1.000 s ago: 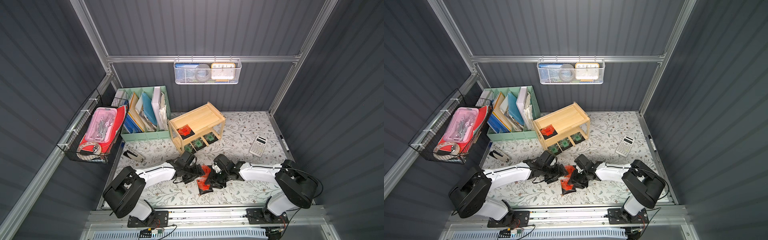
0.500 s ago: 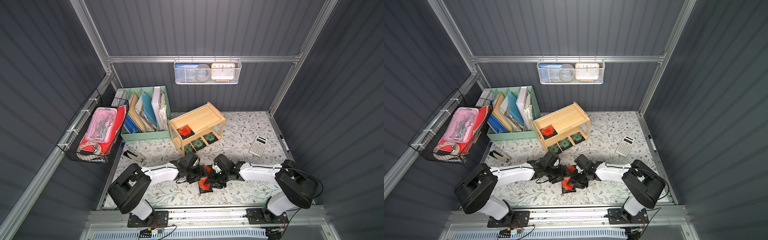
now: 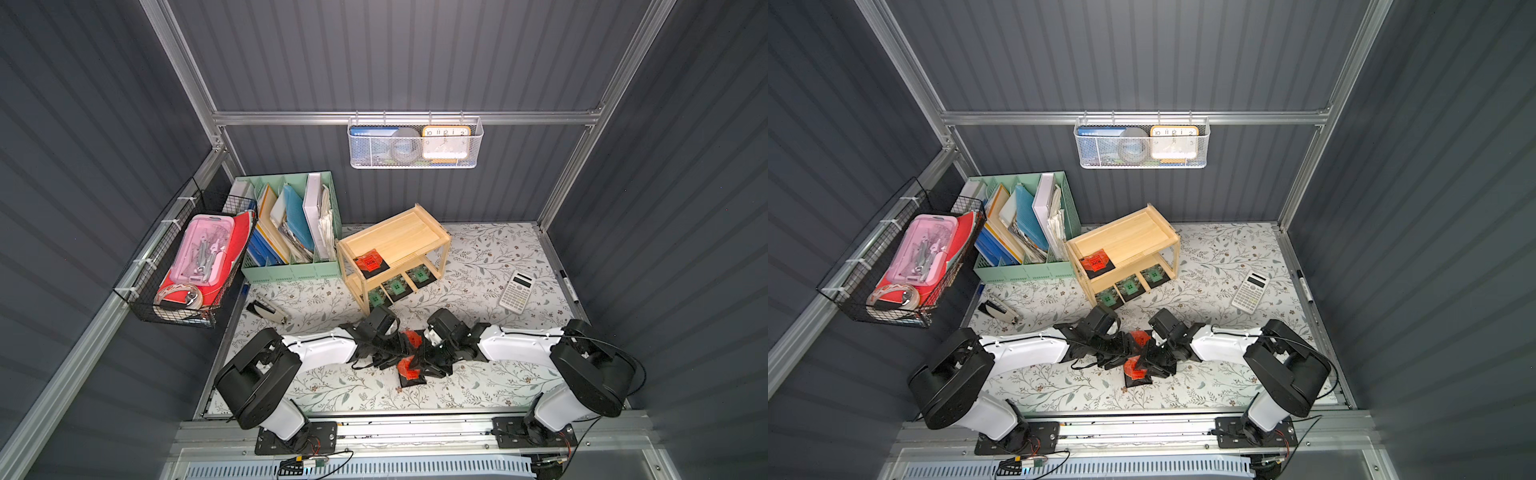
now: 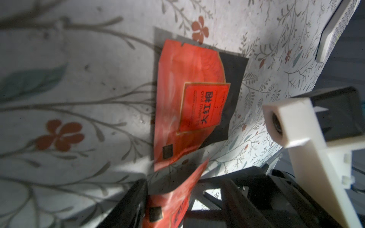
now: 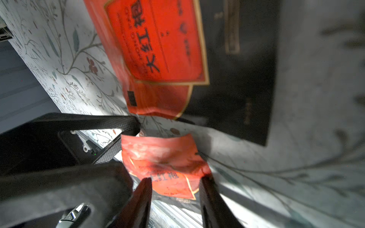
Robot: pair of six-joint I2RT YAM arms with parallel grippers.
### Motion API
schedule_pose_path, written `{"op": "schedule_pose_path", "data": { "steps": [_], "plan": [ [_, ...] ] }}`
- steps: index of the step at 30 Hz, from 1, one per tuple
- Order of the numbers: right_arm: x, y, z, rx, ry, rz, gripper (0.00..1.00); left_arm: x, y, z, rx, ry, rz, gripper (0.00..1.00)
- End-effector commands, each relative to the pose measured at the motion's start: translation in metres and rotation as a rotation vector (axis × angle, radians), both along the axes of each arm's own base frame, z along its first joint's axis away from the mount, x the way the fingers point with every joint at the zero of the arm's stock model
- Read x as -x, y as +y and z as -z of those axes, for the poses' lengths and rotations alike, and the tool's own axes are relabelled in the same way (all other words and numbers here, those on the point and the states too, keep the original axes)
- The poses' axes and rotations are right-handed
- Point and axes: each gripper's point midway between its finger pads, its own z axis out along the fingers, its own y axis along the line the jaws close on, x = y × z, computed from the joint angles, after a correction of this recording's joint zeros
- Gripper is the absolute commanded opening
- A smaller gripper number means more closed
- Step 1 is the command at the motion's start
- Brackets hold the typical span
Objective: Place the tea bags on the shelf by color
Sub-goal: Pick up the tea bag from the center of the board.
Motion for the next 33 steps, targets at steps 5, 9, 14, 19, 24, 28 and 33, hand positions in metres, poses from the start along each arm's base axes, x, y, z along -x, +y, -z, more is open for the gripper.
{"op": "schedule_pose_path", "data": {
  "steps": [5,9,14,19,24,28,33],
  "plan": [
    [0.012,-0.015,0.021,0.081,0.038,-0.007,0.45,0.03,0.022,0.012,-0.05,0.108,-0.033,0.64],
    [0.015,-0.018,0.025,0.092,0.049,-0.005,0.45,0.036,0.028,0.013,-0.048,0.131,-0.056,0.64],
    [0.016,-0.02,0.026,0.095,0.052,-0.004,0.45,0.037,0.029,0.012,-0.039,0.128,-0.071,0.65],
    [0.017,-0.021,0.027,0.096,0.053,-0.006,0.45,0.035,0.025,0.012,-0.019,0.128,-0.08,0.64],
    [0.018,-0.022,0.028,0.097,0.054,-0.006,0.45,0.035,0.03,0.01,-0.007,0.123,-0.124,0.64],
    [0.018,-0.021,0.028,0.095,0.054,-0.007,0.45,0.032,0.026,0.006,0.03,0.105,-0.132,0.64],
    [0.019,-0.021,0.028,0.094,0.057,-0.012,0.45,0.027,0.024,-0.002,0.053,0.077,-0.145,0.63]
  ]
}}
